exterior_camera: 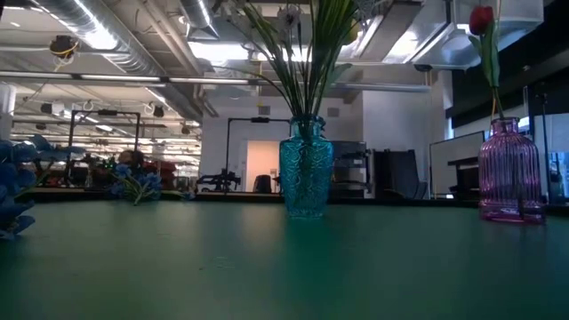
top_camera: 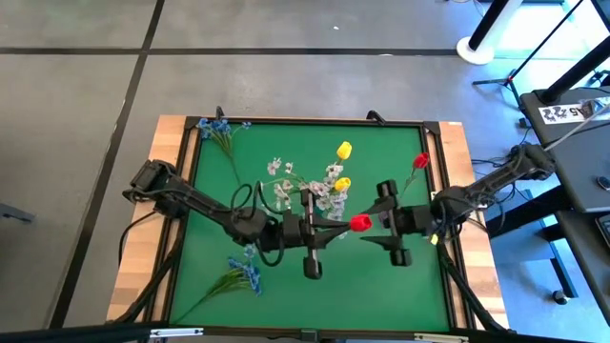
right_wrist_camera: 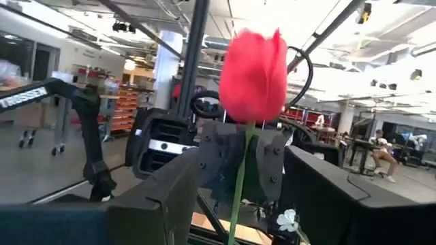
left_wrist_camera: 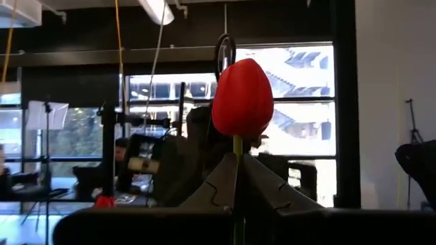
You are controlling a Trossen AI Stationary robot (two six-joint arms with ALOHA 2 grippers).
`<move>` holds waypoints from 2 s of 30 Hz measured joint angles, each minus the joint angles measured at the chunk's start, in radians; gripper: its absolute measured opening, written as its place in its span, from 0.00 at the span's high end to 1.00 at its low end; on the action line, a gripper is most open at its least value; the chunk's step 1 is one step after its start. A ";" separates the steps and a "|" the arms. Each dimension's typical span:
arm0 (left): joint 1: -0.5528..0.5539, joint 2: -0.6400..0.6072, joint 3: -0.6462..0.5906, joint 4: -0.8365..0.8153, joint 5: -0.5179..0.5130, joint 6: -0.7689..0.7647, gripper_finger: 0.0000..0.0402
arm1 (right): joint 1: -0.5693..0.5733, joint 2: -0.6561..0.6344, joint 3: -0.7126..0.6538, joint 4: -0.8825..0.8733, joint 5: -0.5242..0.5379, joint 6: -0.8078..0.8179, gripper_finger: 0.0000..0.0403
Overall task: Sort flowers into vase by color
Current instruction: Put the red tulip into the purple vase
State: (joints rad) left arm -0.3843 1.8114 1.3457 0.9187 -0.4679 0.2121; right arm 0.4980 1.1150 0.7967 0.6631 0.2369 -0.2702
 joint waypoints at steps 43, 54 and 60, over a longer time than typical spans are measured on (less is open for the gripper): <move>0.021 0.029 0.000 0.143 0.118 -0.052 0.83 | 0.025 0.146 0.090 0.018 0.202 0.132 0.96; -0.190 -0.110 0.000 -0.352 -0.075 0.048 0.65 | 0.238 -0.154 0.092 -0.483 0.336 0.376 0.99; -0.326 -0.113 0.000 -0.563 -0.075 0.024 0.66 | 0.375 -0.350 0.092 -0.920 0.690 0.469 0.98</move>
State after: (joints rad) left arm -0.7105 1.6981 1.3460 0.3555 -0.5427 0.2365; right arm 0.8728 0.7650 0.8886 -0.2568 0.9266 0.1992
